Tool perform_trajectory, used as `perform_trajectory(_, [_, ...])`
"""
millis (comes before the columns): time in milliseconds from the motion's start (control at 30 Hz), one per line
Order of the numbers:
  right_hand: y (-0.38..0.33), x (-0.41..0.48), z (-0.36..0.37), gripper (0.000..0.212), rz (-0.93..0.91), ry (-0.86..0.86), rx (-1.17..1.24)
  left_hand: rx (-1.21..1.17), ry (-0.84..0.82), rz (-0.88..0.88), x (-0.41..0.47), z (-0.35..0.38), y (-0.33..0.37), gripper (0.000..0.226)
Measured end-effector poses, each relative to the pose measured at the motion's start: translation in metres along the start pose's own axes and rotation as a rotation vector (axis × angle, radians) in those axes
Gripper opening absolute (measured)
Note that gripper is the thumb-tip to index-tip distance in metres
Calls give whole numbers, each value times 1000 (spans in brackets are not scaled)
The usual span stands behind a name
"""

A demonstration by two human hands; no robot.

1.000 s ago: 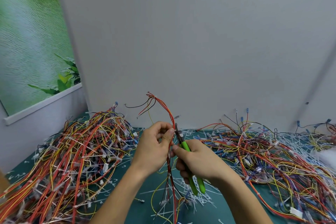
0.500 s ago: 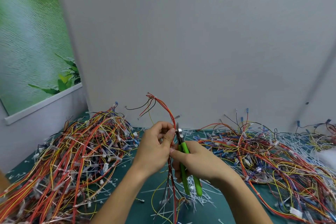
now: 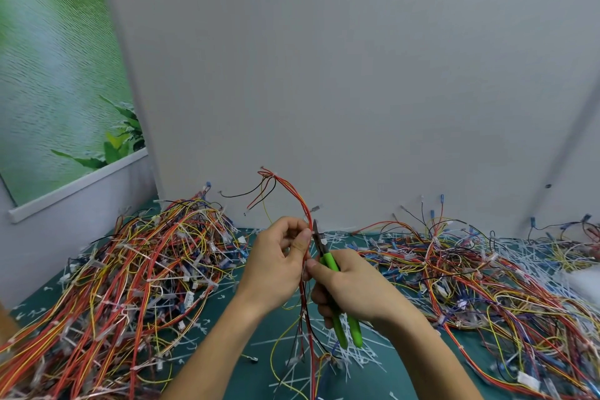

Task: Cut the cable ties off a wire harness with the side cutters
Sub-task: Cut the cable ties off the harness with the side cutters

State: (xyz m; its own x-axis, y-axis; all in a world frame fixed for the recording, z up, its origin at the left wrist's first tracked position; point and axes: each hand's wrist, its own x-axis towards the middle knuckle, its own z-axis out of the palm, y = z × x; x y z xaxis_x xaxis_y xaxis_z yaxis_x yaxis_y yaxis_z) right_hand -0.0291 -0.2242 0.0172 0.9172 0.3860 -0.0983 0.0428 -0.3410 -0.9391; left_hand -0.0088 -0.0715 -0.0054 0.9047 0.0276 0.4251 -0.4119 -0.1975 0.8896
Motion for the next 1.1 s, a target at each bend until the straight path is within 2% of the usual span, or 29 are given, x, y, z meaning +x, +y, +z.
perform_trajectory(233, [-1, -1, 0, 33, -33, -25, -134, -16, -10, -22, -1, 1, 0, 9])
perform_trajectory(600, [2, 1, -1, 24, 0, 18, -13, 39, 13, 21, 1, 0, -2, 8])
perform_trajectory(900, [1, 1, 0, 23, -36, 5, -181, 38, 0, -2, 1, 1, -4, 10])
perform_trajectory(1100, [1, -1, -3, 23, 8, 40, -122, 38, 2, -7, 0, 1, -3, 6])
